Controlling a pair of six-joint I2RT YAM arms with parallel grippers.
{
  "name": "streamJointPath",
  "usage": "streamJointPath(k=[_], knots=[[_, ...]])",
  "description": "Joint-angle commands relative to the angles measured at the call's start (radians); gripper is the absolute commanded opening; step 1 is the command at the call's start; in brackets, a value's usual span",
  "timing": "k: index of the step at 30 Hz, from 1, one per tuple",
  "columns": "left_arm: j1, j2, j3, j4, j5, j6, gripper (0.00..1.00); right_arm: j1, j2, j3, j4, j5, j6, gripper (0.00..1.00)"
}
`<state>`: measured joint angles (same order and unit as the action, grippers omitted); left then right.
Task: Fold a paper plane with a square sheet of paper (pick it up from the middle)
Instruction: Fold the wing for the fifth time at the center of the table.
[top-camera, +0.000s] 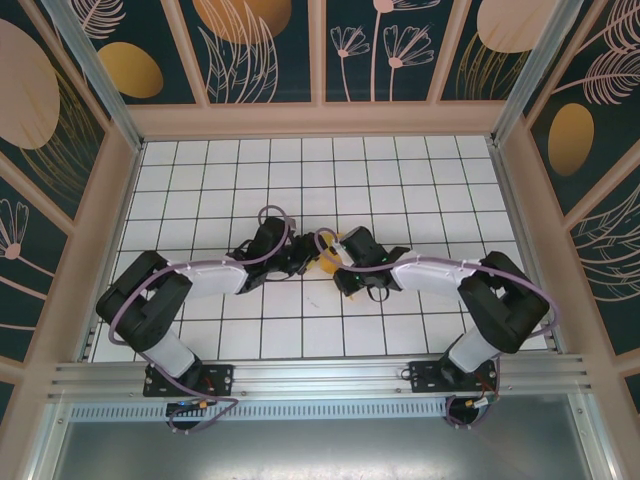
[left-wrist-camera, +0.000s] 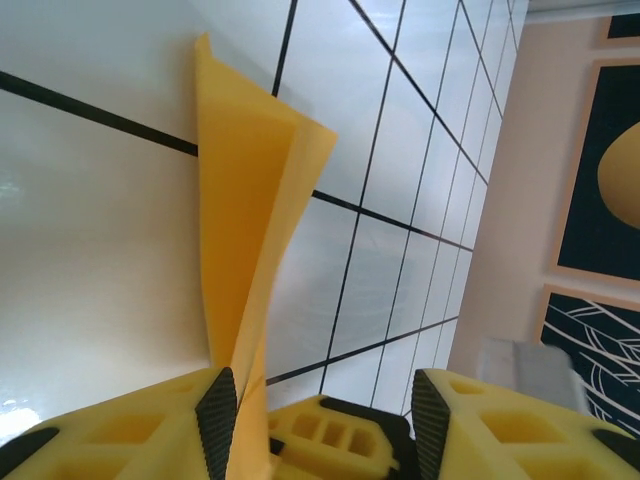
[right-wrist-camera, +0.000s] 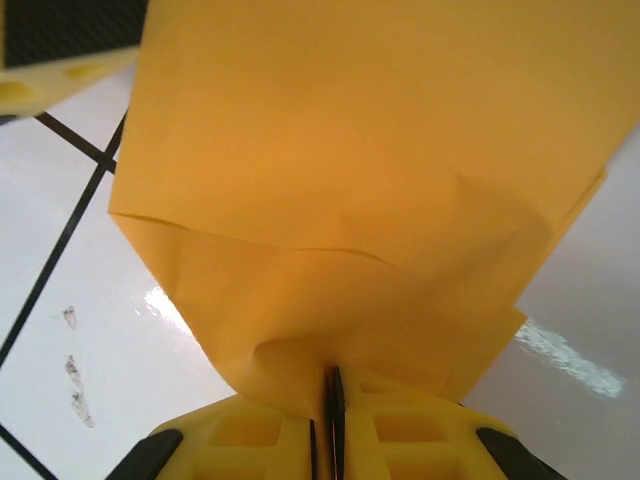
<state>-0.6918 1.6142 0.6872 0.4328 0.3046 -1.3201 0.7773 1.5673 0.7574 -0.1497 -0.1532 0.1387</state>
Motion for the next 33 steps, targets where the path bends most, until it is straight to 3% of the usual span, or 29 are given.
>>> streamJointPath(k=[1, 8, 15, 22, 28, 31, 33], knots=[[0.001, -0.042, -0.007, -0.058, -0.036, 0.059, 0.53, -0.053, 0.017, -0.006, 0.056, -0.167, 0.054, 0.16], [0.000, -0.077, -0.010, -0.095, -0.065, 0.114, 0.54, -0.149, -0.015, -0.069, 0.144, -0.342, 0.103, 0.16], [-0.002, -0.033, 0.021, -0.021, 0.040, 0.173, 0.48, -0.225, 0.000, -0.124, 0.243, -0.482, 0.171, 0.17], [-0.003, 0.038, 0.040, 0.032, 0.115, 0.145, 0.53, -0.225, 0.000, -0.148, 0.294, -0.519, 0.191, 0.17], [-0.003, 0.093, 0.083, 0.054, 0.121, 0.109, 0.52, -0.225, -0.021, -0.136, 0.264, -0.468, 0.151, 0.20], [-0.002, 0.147, 0.122, 0.026, 0.115, 0.113, 0.47, -0.224, -0.030, -0.129, 0.240, -0.421, 0.130, 0.23], [-0.003, 0.160, 0.147, -0.020, 0.105, 0.125, 0.34, -0.222, -0.046, -0.124, 0.222, -0.391, 0.105, 0.26]])
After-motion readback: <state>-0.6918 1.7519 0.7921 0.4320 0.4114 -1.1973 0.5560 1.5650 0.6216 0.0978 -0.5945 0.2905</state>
